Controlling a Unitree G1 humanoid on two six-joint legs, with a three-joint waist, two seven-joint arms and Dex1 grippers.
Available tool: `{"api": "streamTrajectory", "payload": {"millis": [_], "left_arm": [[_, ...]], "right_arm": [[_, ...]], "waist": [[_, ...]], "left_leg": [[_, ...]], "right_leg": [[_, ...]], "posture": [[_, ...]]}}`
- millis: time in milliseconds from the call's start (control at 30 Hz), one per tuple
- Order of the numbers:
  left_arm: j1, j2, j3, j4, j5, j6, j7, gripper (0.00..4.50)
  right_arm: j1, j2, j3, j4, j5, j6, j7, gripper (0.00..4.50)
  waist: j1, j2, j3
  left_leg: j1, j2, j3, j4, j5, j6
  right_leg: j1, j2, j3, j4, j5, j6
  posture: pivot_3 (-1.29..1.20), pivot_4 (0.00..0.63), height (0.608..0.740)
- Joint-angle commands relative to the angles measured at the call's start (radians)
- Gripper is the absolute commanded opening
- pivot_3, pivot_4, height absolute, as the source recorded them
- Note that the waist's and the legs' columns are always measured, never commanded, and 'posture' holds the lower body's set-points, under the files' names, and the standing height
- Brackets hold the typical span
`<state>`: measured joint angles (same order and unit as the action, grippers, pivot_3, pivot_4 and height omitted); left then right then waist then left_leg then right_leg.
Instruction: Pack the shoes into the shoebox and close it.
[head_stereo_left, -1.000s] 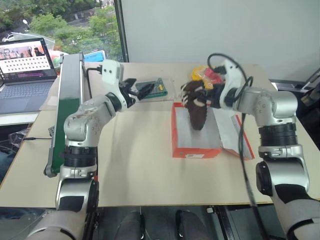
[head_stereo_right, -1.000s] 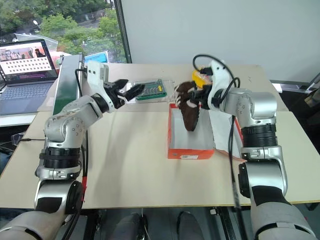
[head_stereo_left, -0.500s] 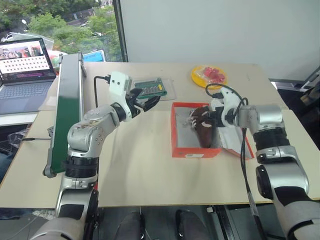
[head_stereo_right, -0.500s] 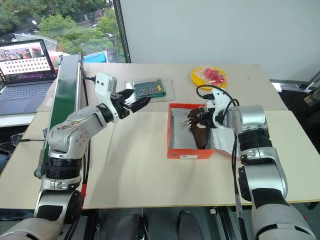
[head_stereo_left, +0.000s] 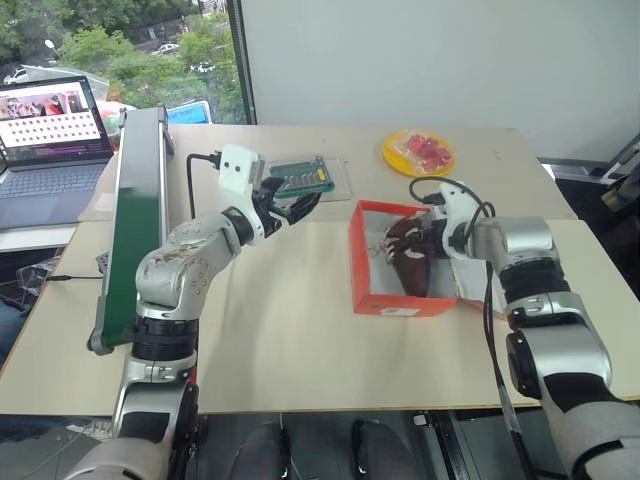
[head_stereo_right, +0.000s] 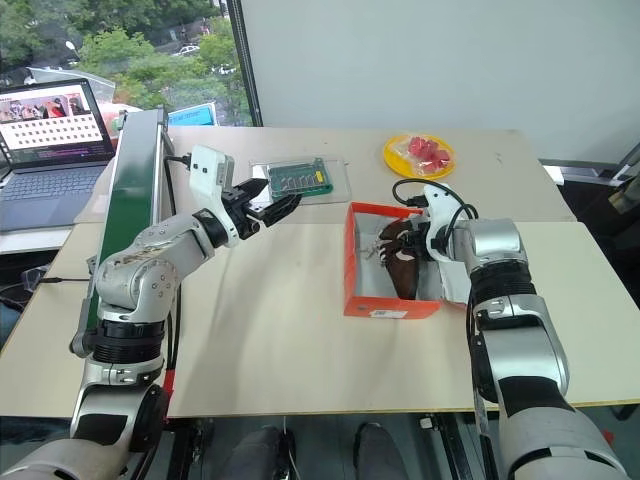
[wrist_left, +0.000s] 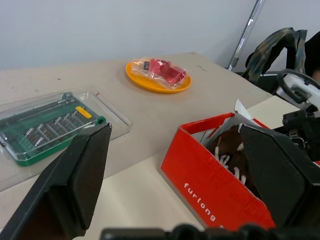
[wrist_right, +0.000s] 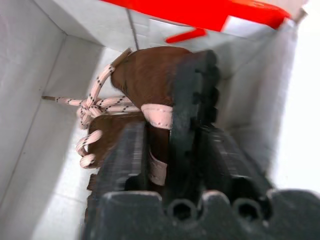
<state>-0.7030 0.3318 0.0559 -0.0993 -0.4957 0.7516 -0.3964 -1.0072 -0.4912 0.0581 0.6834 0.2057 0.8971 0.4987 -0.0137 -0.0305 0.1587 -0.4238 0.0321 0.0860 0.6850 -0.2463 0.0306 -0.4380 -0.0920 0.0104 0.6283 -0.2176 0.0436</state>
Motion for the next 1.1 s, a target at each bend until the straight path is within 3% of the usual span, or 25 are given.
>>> {"api": "streamTrajectory", "payload": {"millis": [33, 133, 400, 633, 767, 1100], "left_arm": [[-0.008, -0.002, 0.0, -0.045, 0.003, 0.004, 0.004, 4.38], [-0.004, 0.002, 0.0, -0.049, 0.008, 0.012, 0.009, 4.38], [0.033, 0.052, 0.032, -0.054, 0.049, 0.039, 0.055, 4.38], [0.099, 0.097, 0.131, -0.07, 0.108, 0.045, 0.176, 4.38], [0.178, 0.11, 0.233, -0.126, 0.15, 0.042, 0.274, 4.38], [0.397, 0.081, 0.406, -0.268, 0.155, 0.002, 0.337, 4.44]], "right_arm": [[-0.01, -0.013, -0.011, -0.115, -0.017, -0.01, 0.002, 3.44], [-0.017, -0.015, -0.016, -0.17, -0.023, -0.011, -0.005, 4.48], [-0.049, -0.012, -0.059, -0.385, 0.029, 0.078, 0.009, 4.48], [0.049, 0.057, -0.083, -0.555, 0.112, -0.118, 0.121, 4.48], [0.17, 0.078, -0.011, -0.624, 0.143, -0.249, 0.285, 4.48], [0.241, 0.135, 0.038, -0.557, 0.111, -0.435, 0.355, 4.5]], "waist": [[0.0, 0.0, 0.0], [0.0, 0.0, 0.0], [-0.003, 0.0, 0.0], [-0.004, 0.0, 0.0], [0.001, 0.0, 0.0], [0.001, 0.0, 0.0]], "left_leg": [[0.0, 0.0, 0.0, 0.0, 0.0, 0.0], [0.0, 0.0, 0.0, 0.0, 0.0, 0.0], [0.0, 0.0, 0.0, 0.0, 0.0, 0.0], [0.001, 0.0, -0.001, 0.0, 0.0, 0.0], [0.001, 0.0, -0.001, 0.0, 0.0, 0.0], [0.002, 0.001, -0.001, 0.0, 0.0, 0.0]], "right_leg": [[0.0, 0.0, 0.0, 0.0, 0.0, 0.0], [0.0, 0.0, 0.0, 0.0, 0.0, 0.0], [0.0, 0.0, 0.0, 0.001, 0.0, 0.0], [-0.001, 0.0, 0.0, 0.001, 0.0, 0.0], [0.0, 0.0, 0.0, 0.001, 0.0, 0.0], [0.001, 0.0, -0.001, 0.002, 0.001, -0.001]], "posture": [[0.0, 0.15, 0.74], [0.0, 0.15, 0.74], [0.0, 0.15, 0.74], [0.0, 0.15, 0.74], [0.0, 0.15, 0.74], [0.0, 0.15, 0.74]]}}
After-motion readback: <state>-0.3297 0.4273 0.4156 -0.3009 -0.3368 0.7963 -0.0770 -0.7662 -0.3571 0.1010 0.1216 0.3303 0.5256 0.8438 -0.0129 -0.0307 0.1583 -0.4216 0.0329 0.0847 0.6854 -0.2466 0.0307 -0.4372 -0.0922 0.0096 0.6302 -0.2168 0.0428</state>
